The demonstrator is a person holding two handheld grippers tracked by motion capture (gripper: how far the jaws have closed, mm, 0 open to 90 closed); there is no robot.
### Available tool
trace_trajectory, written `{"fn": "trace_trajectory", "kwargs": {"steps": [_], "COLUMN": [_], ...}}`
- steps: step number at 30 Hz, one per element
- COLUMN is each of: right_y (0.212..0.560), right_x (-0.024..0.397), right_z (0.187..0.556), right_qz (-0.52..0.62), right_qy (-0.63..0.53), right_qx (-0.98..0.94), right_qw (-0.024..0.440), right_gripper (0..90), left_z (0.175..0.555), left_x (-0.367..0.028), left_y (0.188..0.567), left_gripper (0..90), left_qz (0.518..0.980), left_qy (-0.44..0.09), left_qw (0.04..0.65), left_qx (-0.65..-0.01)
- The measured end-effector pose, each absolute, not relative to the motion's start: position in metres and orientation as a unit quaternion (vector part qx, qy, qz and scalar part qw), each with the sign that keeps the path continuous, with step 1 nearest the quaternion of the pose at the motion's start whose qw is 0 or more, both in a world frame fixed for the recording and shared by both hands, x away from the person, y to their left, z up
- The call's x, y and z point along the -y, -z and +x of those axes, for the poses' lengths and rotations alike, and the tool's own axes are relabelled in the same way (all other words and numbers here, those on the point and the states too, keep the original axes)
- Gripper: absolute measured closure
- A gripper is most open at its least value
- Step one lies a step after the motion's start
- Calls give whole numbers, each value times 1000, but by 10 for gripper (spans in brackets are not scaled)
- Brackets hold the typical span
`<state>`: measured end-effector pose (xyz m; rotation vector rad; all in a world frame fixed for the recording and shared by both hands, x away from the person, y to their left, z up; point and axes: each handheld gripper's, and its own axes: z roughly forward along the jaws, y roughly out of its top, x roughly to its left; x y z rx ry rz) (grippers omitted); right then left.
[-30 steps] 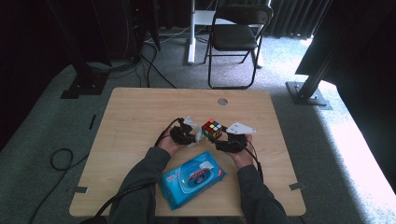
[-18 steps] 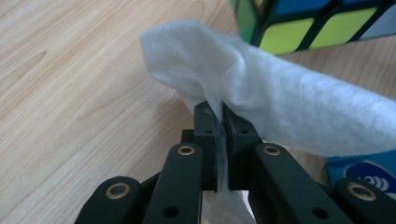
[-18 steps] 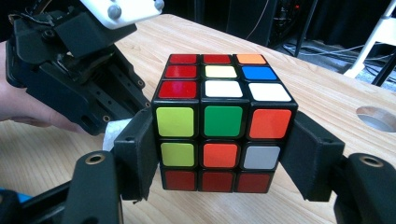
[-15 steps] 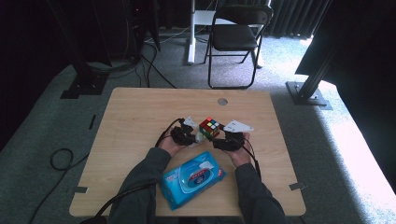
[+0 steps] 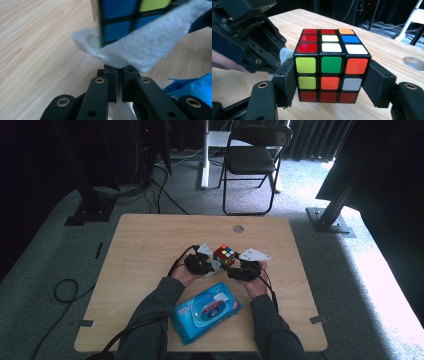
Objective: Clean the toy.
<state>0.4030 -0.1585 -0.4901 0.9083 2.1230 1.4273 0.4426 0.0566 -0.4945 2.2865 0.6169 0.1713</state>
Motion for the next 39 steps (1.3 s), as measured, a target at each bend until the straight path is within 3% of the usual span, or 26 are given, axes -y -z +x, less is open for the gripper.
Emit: {"fn": "trace_trajectory", "kwargs": {"steps": [18,39], "right_y": [489,486], "right_x": [159,162], "right_z": [405,403], "right_qz": [341,334], "right_qy": [-526,-529], "right_qx": [-752,-753], "right_qw": [206,205], "right_gripper": [344,344], "left_z": [435,449], "left_x": [-44,-66], "left_y": [490,489], "left_gripper": [853,853], "left_qz": [902,884], "left_qy": [-47,-78], "left_qw": [384,385], "left_qx": [-193,-255]}}
